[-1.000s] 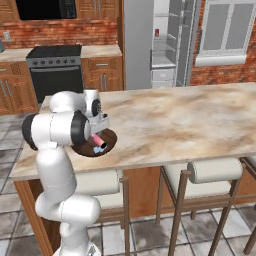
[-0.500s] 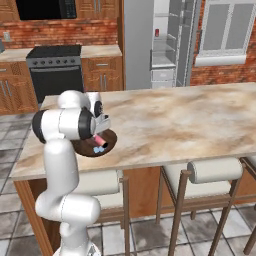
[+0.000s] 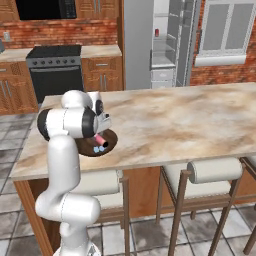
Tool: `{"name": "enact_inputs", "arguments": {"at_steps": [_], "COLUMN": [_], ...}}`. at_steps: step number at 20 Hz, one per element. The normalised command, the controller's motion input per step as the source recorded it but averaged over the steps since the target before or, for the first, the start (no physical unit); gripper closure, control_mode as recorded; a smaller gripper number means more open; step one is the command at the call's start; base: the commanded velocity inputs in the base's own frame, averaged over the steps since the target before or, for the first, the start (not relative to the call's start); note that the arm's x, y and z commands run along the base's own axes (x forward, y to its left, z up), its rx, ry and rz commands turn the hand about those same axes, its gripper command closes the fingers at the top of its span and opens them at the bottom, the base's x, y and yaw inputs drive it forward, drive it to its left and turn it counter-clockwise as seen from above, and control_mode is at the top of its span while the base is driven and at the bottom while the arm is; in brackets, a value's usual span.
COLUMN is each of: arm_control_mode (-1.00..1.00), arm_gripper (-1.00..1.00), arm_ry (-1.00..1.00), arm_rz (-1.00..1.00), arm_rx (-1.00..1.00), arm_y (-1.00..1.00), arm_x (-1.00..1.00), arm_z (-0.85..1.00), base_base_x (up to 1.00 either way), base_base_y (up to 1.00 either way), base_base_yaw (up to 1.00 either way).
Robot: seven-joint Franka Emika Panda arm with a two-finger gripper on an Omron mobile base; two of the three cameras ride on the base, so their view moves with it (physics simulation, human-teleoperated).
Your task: Open the fridge, grab two sodas, and place both sodas inside the bowl with ice on the dining counter.
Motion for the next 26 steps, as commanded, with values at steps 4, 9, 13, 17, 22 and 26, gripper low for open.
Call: {"name": "enact_inputs", "arguments": {"at_steps": [4, 9, 13, 17, 22, 26], "arm_control_mode": [-1.0, -1.0, -1.0, -1.0, -1.0, -1.0], "arm_gripper": [-1.0, -1.0, -1.0, -1.0, -1.0, -1.0], "arm_ry": [0.0, -0.05, -0.12, -0.16, -0.23, -0.35], "arm_rz": [0.01, 0.0, 0.0, 0.0, 0.0, 0.0], "arm_rx": [-0.08, -0.05, -0.01, 0.0, 0.0, 0.0], "arm_y": [0.27, 0.19, 0.03, 0.0, -0.08, -0.07], "arm_x": [-0.04, -0.23, -0.32, -0.45, -0.57, -0.74], "arm_z": [-0.4, -0.13, -0.01, 0.03, 0.42, 0.66], "base_base_x": [0.0, 0.0, 0.0, 0.0, 0.0, 0.0], "base_base_y": [0.0, 0.0, 0.0, 0.0, 0.0, 0.0], "base_base_yaw": [0.0, 0.0, 0.0, 0.0, 0.0, 0.0]}}
